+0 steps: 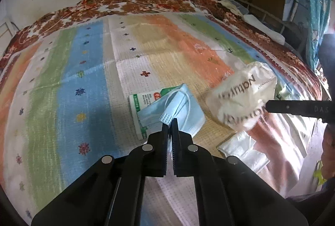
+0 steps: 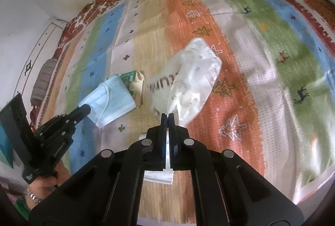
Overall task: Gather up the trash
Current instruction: 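Grasp the blue face mask with the left tool while the right tool grasps the white 'Natural' bag, then lift and carry the blue mask and 'Natural' bag in both tools toward the bin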
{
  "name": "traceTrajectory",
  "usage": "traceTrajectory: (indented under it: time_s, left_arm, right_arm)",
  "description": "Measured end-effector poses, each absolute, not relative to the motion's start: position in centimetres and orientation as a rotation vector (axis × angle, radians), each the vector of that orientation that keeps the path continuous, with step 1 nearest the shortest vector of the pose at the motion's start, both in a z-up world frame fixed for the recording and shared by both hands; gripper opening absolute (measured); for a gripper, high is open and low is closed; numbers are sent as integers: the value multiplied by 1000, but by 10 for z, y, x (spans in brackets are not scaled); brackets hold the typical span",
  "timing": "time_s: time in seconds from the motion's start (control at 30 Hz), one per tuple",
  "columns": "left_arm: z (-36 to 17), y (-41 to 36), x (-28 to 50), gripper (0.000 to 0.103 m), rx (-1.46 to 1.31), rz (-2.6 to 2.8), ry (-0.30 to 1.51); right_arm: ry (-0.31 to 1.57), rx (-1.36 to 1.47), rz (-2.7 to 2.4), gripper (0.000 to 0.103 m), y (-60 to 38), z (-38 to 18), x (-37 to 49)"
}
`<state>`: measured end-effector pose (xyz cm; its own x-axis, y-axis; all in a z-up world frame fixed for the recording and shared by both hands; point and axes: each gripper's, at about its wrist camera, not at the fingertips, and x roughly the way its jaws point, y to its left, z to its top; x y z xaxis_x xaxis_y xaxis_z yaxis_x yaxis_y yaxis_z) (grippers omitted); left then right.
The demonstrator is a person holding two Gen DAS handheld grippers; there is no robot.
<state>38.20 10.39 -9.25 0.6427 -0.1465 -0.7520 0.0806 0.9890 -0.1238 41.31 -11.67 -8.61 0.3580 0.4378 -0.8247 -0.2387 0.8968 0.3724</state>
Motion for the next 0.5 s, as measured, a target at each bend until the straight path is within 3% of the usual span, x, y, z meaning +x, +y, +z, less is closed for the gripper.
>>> traceTrajectory:
  time_s: [0.5]
  left_arm:
    - [-58, 101, 353, 2, -124, -4, 864]
  right_arm:
    - [987, 39, 438, 1, -128, -40, 370]
